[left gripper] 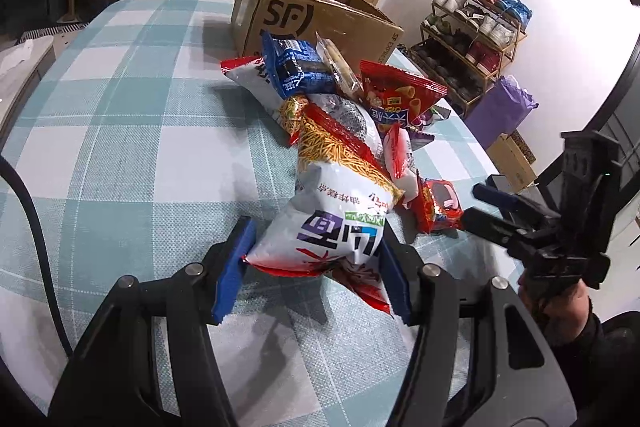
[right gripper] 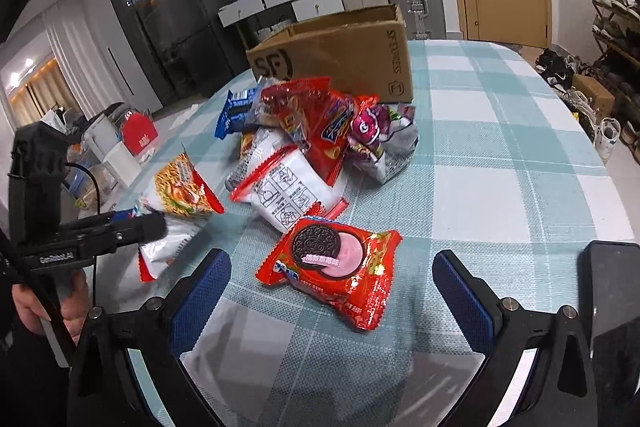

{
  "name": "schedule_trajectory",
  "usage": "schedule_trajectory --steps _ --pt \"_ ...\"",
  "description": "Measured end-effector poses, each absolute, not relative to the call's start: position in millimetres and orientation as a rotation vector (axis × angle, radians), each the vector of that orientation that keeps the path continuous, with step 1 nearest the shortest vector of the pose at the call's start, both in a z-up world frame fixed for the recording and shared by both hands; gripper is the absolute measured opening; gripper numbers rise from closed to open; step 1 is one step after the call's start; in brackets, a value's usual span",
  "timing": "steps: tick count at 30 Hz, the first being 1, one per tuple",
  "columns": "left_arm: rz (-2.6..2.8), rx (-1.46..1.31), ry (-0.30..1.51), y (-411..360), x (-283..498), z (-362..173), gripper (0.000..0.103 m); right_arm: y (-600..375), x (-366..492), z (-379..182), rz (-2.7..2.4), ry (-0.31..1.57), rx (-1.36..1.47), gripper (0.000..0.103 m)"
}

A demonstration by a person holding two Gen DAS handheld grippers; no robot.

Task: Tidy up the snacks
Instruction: 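Close the right gripper on the red Oreo pack while the left holds the white bag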

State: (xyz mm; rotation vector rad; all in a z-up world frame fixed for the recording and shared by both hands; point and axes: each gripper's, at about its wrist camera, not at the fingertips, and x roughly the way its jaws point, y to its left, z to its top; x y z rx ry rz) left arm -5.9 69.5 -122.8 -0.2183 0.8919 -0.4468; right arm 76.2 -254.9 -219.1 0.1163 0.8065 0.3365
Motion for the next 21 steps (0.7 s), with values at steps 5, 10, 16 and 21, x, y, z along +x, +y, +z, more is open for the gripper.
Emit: schedule_trajectory --steps 5,10,16,21 --pt "-0.448 -0.216 0.906 67 -6 -124 0.057 -243 89 -228 0.352 0.831 0.098 0.103" --pt "-0.45 -0.197 0.897 62 -9 -119 0.057 -234 96 -237 0.352 0.862 0.069 0.103" --pt "-0.463 -0.197 0.902 57 -10 -118 0.057 -232 100 -239 0.349 0.877 0.072 0.102" --pt "-0.469 -0.192 0.902 55 -12 -117 0.057 -231 101 -240 0.35 0.886 0.077 0.088"
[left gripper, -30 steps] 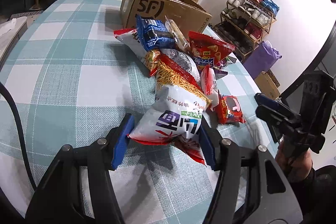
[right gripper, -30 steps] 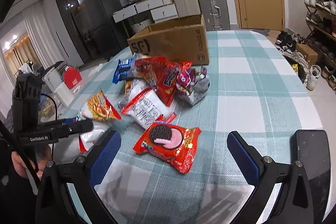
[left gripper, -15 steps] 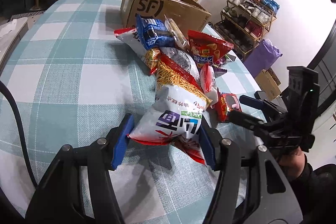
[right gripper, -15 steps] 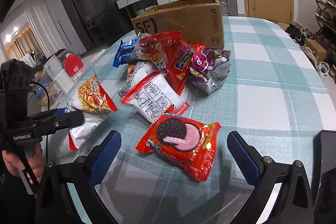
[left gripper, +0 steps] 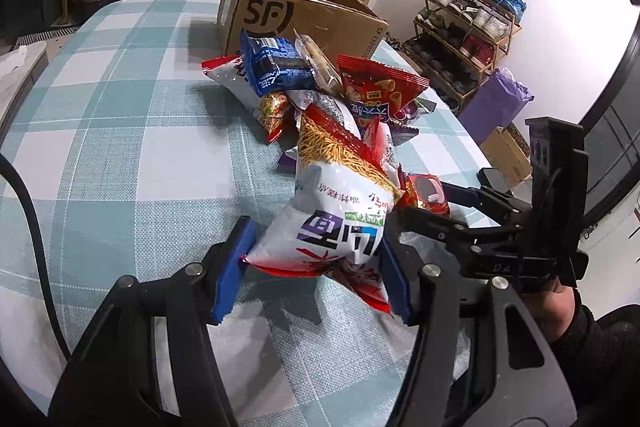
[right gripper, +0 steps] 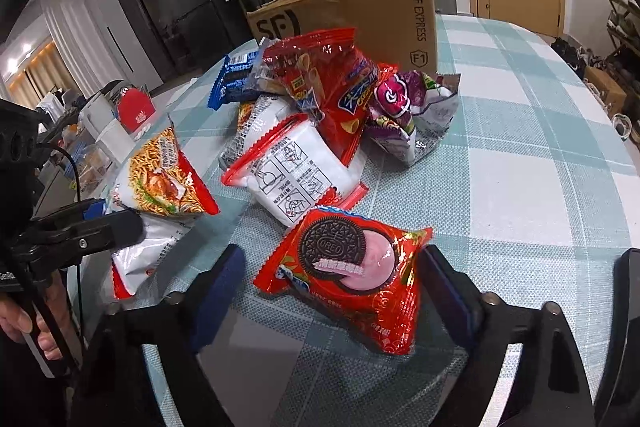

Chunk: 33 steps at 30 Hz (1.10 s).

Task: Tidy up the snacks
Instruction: 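Close the right gripper on the red Oreo pack while the left holds the white bag, then lift the white chip bag and red Oreo pack over the cardboard box with both grippers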

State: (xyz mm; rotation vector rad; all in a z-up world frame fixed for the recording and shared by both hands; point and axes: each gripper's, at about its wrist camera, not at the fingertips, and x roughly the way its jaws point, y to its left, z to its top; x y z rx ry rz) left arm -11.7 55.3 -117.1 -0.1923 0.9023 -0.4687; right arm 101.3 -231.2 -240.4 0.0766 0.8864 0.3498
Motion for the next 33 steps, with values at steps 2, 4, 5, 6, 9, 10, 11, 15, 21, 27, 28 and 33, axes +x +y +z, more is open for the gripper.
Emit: schedule_trajectory --steps 2,4,5,6,9,10,11,15,21,27,28,33 --pt "-0.465 -0.193 0.903 55 -13 -117 0.057 -232 100 -240 0.351 0.885 0.079 0.086" --pt "-0.464 -0.195 0.905 56 -14 -117 0.057 -232 100 -240 0.346 0.883 0.08 0.082" --pt "-0.463 -0.197 0.908 56 -13 -118 0.057 -233 100 -240 0.348 0.881 0.083 0.081" --pt "-0.463 -0.199 0.91 57 -13 -118 0.057 -233 99 -240 0.349 0.879 0.087 0.08" --pt "-0.462 -0.201 0.913 58 -13 -119 0.057 -234 98 -240 0.35 0.876 0.096 0.079" --pt "-0.462 -0.205 0.912 58 -13 -119 0.057 -234 99 -240 0.349 0.876 0.097 0.079" --pt "-0.463 -0.208 0.911 59 -12 -119 0.057 -234 98 -240 0.347 0.876 0.095 0.078" --pt "-0.467 -0.21 0.911 60 -11 -118 0.057 -232 98 -240 0.342 0.875 0.08 0.072" --pt "-0.47 -0.213 0.913 59 -12 -118 0.057 -239 95 -241 0.342 0.87 0.095 0.061" --pt "-0.472 -0.212 0.911 60 -14 -116 0.057 -244 91 -239 0.341 0.853 0.109 0.056" --pt "-0.471 -0.211 0.91 60 -14 -116 0.057 -244 90 -239 0.34 0.85 0.107 0.055" --pt "-0.474 -0.206 0.908 60 -16 -115 0.057 -247 86 -237 0.337 0.839 0.111 0.054"
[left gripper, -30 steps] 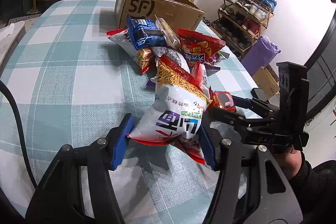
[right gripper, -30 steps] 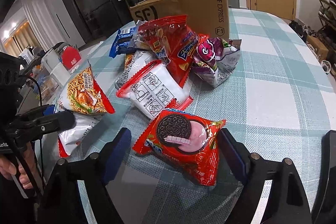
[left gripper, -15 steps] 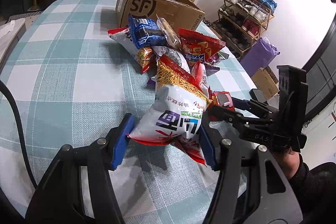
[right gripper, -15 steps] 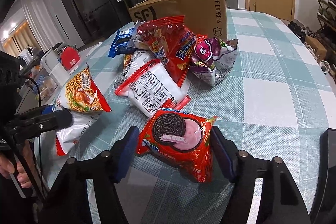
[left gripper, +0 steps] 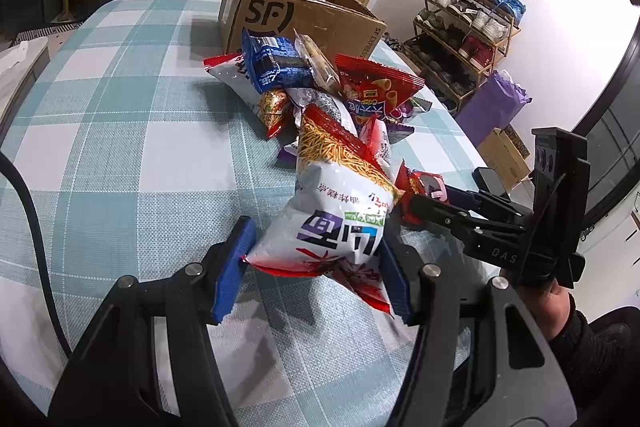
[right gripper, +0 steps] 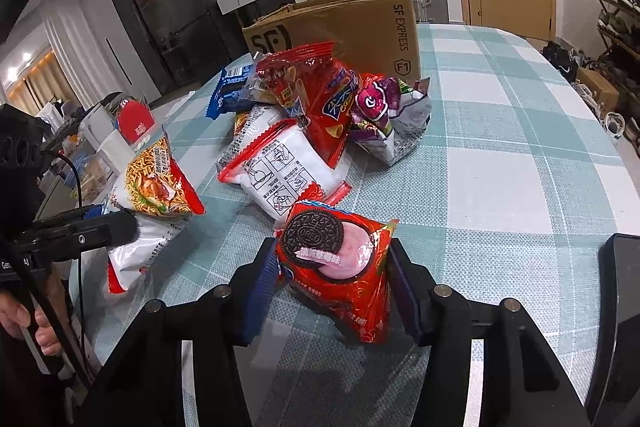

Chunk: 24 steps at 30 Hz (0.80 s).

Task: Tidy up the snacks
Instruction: 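Lift the white chip bag and red Oreo pack over the cardboard box with both grippers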

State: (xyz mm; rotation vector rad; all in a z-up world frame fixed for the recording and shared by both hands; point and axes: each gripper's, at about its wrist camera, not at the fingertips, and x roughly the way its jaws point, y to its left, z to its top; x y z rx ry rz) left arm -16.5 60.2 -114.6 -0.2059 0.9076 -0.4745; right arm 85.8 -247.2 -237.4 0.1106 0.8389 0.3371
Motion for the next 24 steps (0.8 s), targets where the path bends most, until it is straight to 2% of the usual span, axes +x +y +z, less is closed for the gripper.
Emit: schedule_trajectory --steps 14,24 --pt "-0.464 -0.212 0.891 64 -20 -107 0.057 -267 69 -226 0.353 0.783 0.183 0.054" --pt "-0.437 -0.239 0.864 73 -13 -84 0.057 -268 57 -182 0.417 0.675 0.216 0.054"
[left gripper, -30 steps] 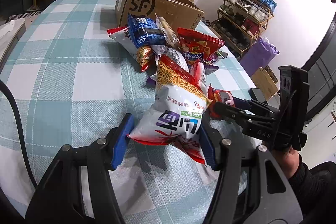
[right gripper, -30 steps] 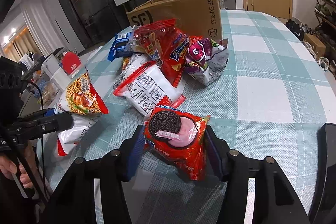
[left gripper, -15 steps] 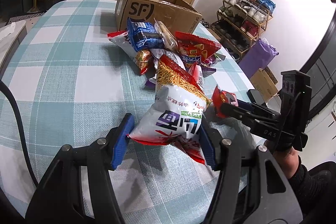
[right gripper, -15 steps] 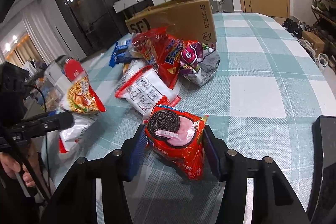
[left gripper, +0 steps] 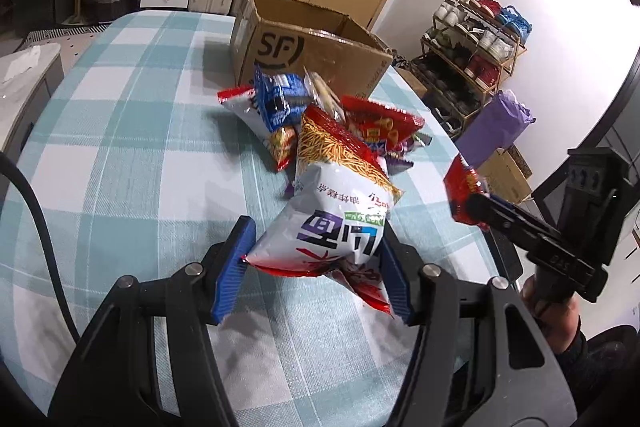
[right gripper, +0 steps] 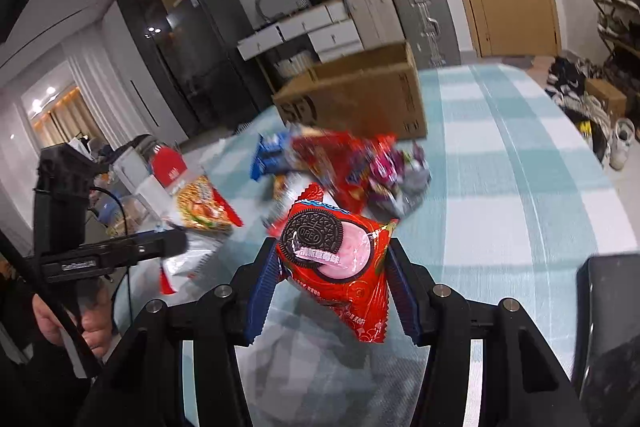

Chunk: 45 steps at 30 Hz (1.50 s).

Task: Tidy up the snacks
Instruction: 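Lift the white chip bag and red Oreo pack over the cardboard box with both grippers, then open the left gripper to drop the white bag into the box while the right drops the Oreo pack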

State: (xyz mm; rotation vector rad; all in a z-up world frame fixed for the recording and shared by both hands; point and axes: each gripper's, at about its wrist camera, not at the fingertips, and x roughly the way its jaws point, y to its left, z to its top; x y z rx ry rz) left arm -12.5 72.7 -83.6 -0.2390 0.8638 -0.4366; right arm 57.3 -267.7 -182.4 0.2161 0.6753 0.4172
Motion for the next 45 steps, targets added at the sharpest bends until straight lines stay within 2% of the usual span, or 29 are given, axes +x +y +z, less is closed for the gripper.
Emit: schedule_trajectory --steps 16,33,39,45 --pt "-0.438 -0.217 0.791 69 23 -15 0.057 -259 87 -93 0.531 0.55 0.233 0.054" --pt "-0.408 -0.178 0.723 64 135 80 0.057 -254 192 2 0.584 0.464 0.214 0.054" --pt "-0.403 -0.181 0.748 50 188 98 0.057 -242 238 14 0.572 0.479 0.177 0.054" --pt "-0.389 -0.175 0.791 32 238 85 0.057 -228 285 4 0.528 0.519 0.125 0.054"
